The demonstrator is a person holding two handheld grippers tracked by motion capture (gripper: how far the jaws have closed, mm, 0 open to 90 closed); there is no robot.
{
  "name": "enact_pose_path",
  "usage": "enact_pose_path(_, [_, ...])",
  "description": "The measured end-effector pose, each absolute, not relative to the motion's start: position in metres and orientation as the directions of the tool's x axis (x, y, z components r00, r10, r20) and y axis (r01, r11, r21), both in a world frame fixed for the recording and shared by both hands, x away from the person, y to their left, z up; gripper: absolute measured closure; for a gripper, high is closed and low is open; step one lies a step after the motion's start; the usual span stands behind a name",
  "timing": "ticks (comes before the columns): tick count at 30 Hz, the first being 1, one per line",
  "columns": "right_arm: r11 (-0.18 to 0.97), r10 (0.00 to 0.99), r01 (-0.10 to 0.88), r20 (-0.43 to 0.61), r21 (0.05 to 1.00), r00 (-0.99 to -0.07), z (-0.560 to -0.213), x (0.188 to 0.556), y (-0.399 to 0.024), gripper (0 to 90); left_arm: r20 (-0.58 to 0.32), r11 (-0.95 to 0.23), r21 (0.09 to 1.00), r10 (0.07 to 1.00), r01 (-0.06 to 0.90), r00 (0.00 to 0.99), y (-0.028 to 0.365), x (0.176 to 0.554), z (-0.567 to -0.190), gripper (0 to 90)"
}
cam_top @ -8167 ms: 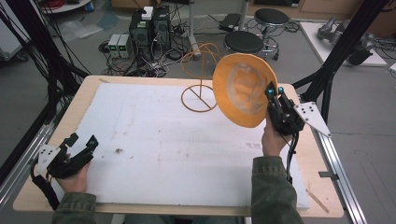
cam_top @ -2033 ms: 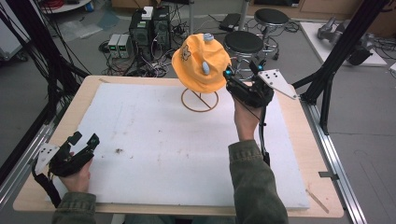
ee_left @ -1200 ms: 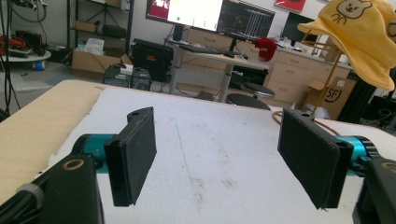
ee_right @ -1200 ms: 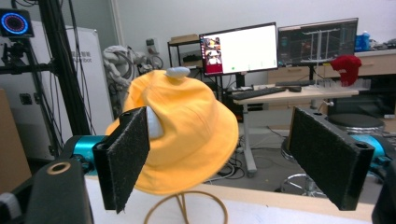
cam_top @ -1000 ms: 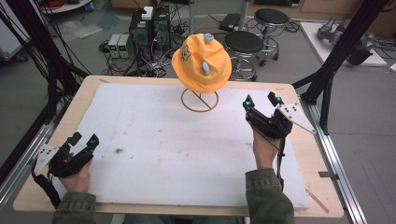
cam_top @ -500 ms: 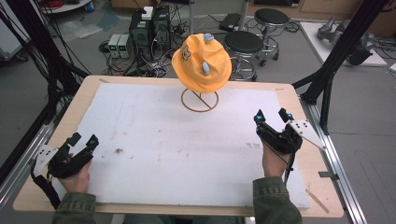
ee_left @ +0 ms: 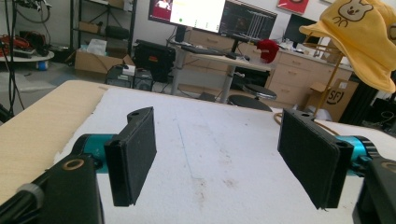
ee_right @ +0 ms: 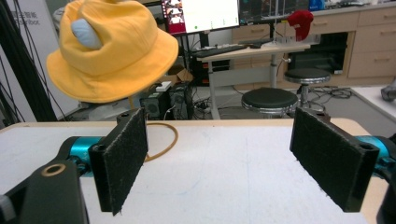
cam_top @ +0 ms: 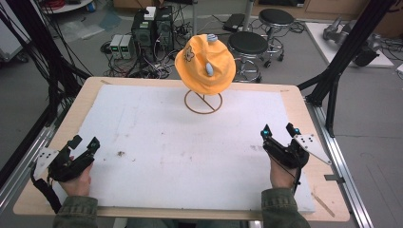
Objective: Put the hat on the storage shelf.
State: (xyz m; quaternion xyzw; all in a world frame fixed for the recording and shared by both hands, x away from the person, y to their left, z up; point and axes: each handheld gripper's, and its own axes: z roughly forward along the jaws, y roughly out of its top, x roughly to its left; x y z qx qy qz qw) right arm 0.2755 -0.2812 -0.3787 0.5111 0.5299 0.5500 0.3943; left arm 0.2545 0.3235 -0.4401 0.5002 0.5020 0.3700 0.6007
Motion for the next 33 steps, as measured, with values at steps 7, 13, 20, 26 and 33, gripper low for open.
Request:
enact_pose_path(7, [-0.133,0.978,0.119,0.15,0.984,-0.143,-0.394,0.272,-0.285,17.0,-0.234,0.226,0.972,0.947,0.06,0.222,0.324,0.255,-0.44,28.0])
enact_pose_path(13, [-0.134,0.979,0.138,0.153,0.981,-0.139,-0.399,0.271,-0.284,16.0,-0.231,0.224,0.973,0.948,0.059,0.22,0.324,0.255,-0.44,28.0])
enact_pose_path(20, [-0.101,0.981,0.131,0.12,0.986,-0.149,-0.4,0.27,-0.28,15.8,-0.229,0.221,0.973,0.948,0.06,0.22,0.324,0.255,-0.44,28.0])
enact_pose_path(26, [-0.084,0.981,0.116,0.102,0.99,-0.165,-0.399,0.269,-0.278,15.8,-0.231,0.223,0.973,0.949,0.058,0.216,0.325,0.254,-0.44,28.0])
enact_pose_path(33, [-0.056,0.981,0.074,0.069,0.996,-0.179,-0.397,0.263,-0.276,15.5,-0.229,0.22,0.973,0.946,0.066,0.23,0.323,0.256,-0.441,28.0])
